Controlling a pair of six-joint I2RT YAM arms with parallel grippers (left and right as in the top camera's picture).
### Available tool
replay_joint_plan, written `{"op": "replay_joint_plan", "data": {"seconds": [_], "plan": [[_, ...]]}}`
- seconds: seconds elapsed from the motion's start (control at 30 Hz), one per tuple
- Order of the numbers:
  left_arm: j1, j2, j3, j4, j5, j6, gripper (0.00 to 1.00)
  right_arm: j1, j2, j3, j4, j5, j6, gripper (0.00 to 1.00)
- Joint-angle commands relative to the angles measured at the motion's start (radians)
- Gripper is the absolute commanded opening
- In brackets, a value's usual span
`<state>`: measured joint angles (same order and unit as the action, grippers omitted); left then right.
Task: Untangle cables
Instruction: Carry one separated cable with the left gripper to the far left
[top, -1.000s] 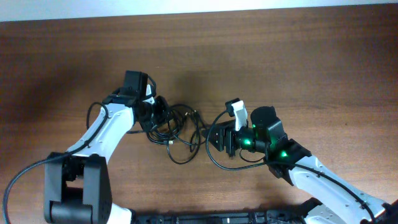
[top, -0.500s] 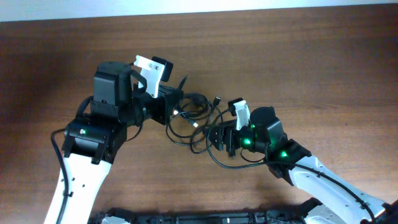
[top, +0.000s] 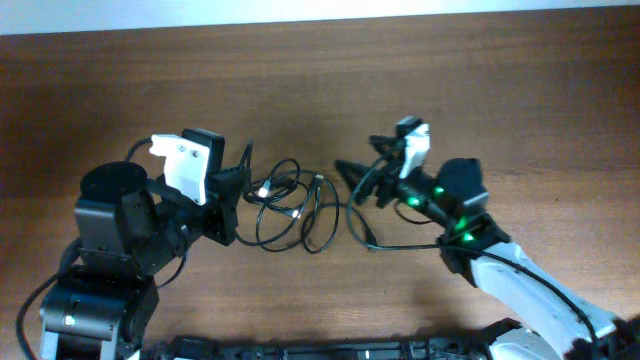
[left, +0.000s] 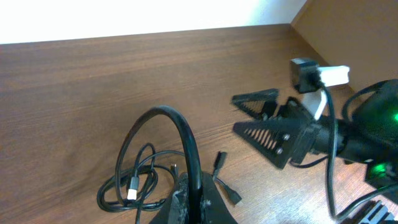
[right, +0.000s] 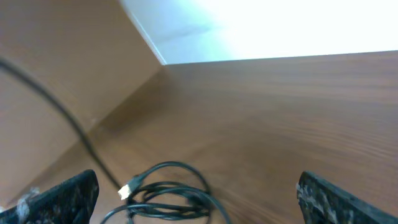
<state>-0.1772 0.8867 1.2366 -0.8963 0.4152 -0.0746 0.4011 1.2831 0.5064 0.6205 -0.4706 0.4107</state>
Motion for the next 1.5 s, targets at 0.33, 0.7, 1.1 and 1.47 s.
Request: {"op": "replay_joint_plan", "data": {"seconds": [0.33, 0.7, 1.1, 1.47], "plan": [[0.003, -0.133, 0.017, 0.235, 0.199, -0.023, 0.0, 0.337, 0.515, 0.289, -0.09, 0.219, -0.01, 0.98], [0.003, -0.136, 0.167, 0.229, -0.793, -0.094, 0.0, -0.223, 0.425, 0.289, -0.528, 0.008, 0.038, 0.99], [0.003, 0.08, 0.167, 0.302, -1.31, -0.232, 0.0, -0.35, 0.271, 0.291, -1.028, 0.343, -0.071, 0.99], [0.004, 0.344, 0.167, 0.324, -1.276, -0.232, 0.0, -0.293, 0.064, 0.421, -0.912, -0.133, -0.171, 0.99]]}}
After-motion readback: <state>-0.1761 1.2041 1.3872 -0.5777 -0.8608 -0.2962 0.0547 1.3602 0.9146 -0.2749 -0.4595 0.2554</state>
